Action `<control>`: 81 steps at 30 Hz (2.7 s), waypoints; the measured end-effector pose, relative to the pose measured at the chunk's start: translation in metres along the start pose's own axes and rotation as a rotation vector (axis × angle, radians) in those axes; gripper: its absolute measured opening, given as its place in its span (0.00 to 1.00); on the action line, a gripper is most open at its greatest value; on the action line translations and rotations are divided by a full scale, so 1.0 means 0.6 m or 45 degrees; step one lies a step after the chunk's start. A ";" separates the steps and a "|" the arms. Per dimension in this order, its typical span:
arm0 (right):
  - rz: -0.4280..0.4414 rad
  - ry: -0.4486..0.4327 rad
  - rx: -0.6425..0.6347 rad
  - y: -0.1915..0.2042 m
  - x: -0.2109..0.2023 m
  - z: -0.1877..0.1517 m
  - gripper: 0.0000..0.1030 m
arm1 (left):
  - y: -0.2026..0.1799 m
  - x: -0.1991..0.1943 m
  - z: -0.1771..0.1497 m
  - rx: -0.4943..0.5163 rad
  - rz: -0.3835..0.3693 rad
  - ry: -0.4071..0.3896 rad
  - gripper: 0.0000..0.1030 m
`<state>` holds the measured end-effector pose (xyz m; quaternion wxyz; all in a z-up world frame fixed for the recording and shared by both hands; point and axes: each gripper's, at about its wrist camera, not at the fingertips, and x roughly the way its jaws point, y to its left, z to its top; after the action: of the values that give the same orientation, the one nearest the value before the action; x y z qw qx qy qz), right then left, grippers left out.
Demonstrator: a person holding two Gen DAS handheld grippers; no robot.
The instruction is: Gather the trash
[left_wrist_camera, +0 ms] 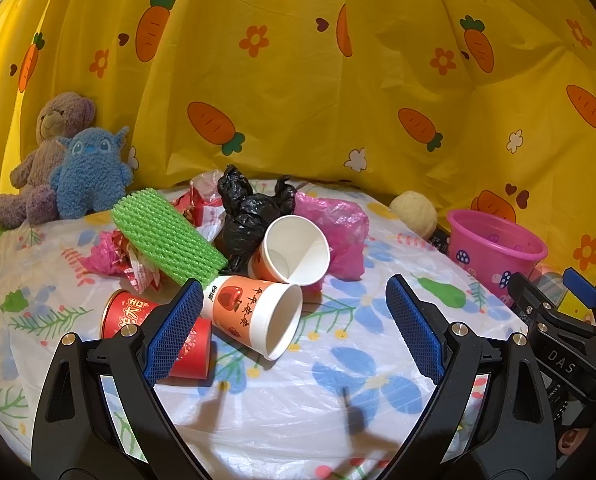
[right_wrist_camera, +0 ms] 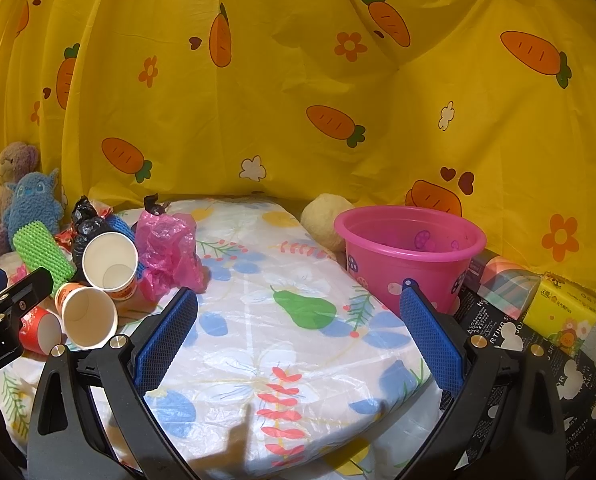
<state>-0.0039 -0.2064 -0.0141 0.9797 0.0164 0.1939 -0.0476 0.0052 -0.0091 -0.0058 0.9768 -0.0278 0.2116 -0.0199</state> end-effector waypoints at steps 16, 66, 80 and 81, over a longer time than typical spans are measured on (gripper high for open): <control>0.001 -0.002 0.001 -0.002 0.001 0.000 0.95 | -0.003 0.007 0.004 0.007 -0.013 0.006 0.88; 0.788 0.297 -0.123 0.210 0.081 -0.037 0.48 | 0.224 0.041 -0.066 -0.244 -0.154 0.229 0.41; 0.919 0.366 -0.180 0.265 0.105 -0.050 0.08 | 0.219 0.036 -0.069 -0.316 -0.294 0.198 0.03; 0.922 0.357 -0.188 0.263 0.103 -0.051 0.06 | 0.218 0.034 -0.068 -0.311 -0.279 0.193 0.02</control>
<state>0.0569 -0.0532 -0.0637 0.8957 0.0196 0.3102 0.3179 0.0103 0.1186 -0.0594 0.9394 -0.1676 0.2812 -0.1023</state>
